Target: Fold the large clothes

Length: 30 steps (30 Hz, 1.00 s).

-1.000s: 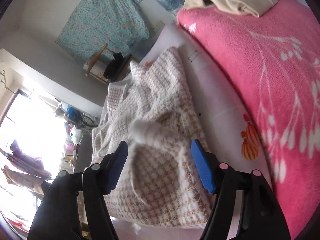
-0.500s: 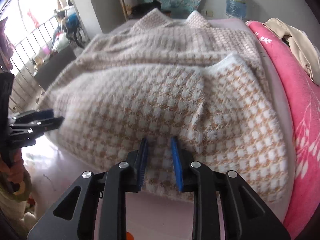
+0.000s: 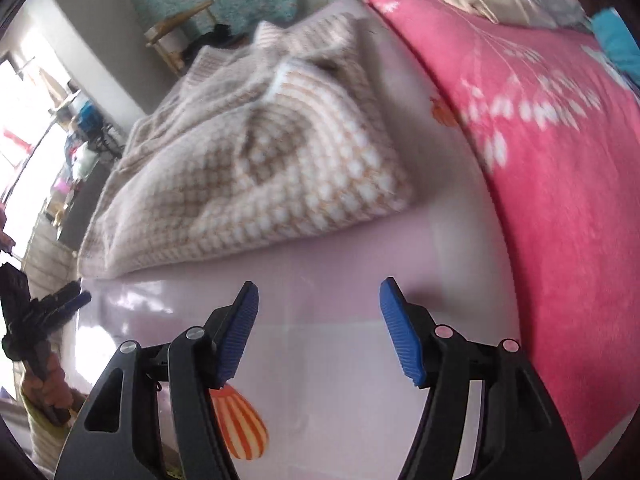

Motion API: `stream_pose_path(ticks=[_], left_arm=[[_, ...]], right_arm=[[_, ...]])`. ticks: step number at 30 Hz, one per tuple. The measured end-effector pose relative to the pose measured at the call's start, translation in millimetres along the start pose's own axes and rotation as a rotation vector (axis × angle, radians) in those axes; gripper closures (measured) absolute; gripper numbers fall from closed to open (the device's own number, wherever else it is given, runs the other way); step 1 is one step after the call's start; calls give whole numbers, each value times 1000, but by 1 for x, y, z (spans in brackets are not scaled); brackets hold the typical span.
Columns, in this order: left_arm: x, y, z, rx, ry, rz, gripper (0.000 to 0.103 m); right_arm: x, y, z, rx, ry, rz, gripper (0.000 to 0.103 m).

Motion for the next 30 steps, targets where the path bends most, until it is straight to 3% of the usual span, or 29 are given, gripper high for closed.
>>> stream_pose_path(ticks=[3, 8, 10, 13, 15, 18, 20, 26, 30], left_arm=[[-9, -1, -10, 53, -95, 82, 35], [-29, 6, -20, 36, -227, 169, 36], [-34, 10, -19, -24, -227, 204, 42], [-40, 16, -12, -174, -156, 229, 57], [-43, 23, -3, -315, -57, 207, 72], [-47, 18, 17, -436, 111, 216, 89], [-49, 3, 33, -489, 206, 258, 93], [-48, -48, 73, -475, 330, 322, 95], [-41, -79, 86, -429, 373, 317, 95]], right_arm=[[-7, 2, 5, -63, 78, 26, 41], [-33, 20, 2, -101, 164, 135, 41], [-40, 25, -1, -100, 196, 187, 41], [-47, 32, -12, -70, 194, 249, 42], [-51, 41, -26, -25, 166, 255, 71], [-55, 37, -34, -2, 115, 265, 86], [-56, 21, -44, 22, 57, 305, 88], [-56, -47, -62, 45, -48, 446, 93], [-41, -90, -60, 8, -73, 466, 94]])
Point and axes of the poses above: each gripper's, at about its wrist camera, not at the fingertips, and y roughly the way its jaws point, z to its right, x to its underside, the point moved 6 cm from there along y, roughly the way its jaws point, and after that the axes turned 10 degrees about y, right-handed, at the moved point
